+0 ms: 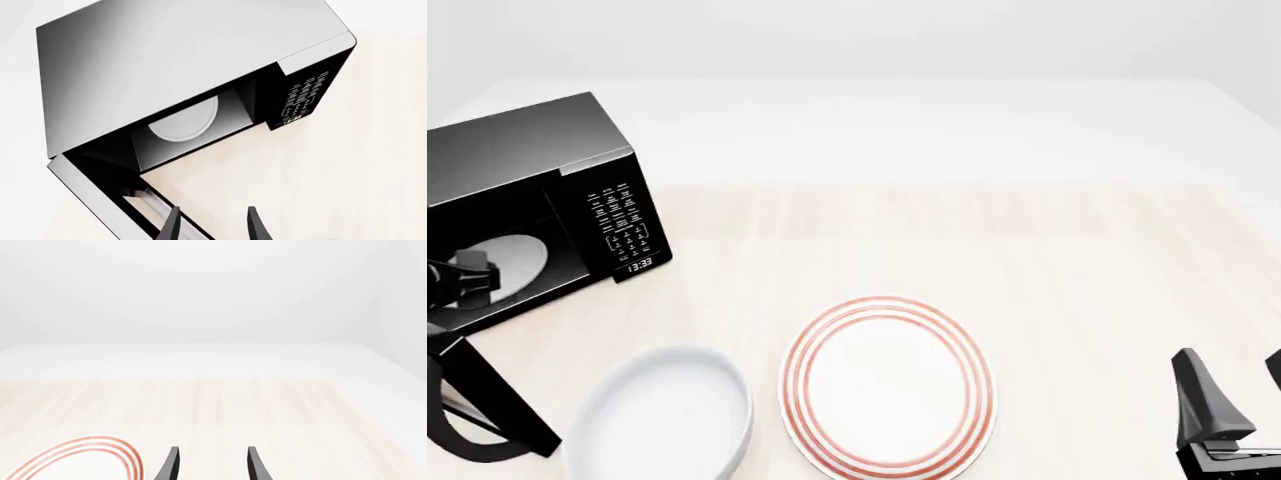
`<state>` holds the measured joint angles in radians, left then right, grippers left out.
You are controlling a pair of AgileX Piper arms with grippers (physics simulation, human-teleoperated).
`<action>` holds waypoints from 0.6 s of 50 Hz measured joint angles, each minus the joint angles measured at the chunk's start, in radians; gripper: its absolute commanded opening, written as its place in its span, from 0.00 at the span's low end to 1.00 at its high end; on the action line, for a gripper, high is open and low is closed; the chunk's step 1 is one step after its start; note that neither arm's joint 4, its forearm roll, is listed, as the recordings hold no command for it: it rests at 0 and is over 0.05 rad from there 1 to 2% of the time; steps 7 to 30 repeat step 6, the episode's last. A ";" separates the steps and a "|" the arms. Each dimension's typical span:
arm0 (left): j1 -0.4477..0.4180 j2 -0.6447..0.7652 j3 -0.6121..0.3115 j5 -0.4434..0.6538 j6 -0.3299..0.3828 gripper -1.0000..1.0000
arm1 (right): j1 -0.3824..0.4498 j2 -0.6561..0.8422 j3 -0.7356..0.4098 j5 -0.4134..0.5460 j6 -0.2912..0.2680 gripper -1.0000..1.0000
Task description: Open the microwave.
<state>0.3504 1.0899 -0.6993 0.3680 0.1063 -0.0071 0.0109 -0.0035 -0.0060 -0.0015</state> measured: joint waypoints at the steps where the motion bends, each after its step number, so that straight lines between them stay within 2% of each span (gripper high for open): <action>1: 0.002 -0.002 0.001 0.002 0.001 1.00 | 0.000 0.000 0.000 0.000 0.000 1.00; 30: 0.011 -0.010 0.004 0.009 0.006 1.00 | 0.000 0.000 0.000 0.000 0.000 1.00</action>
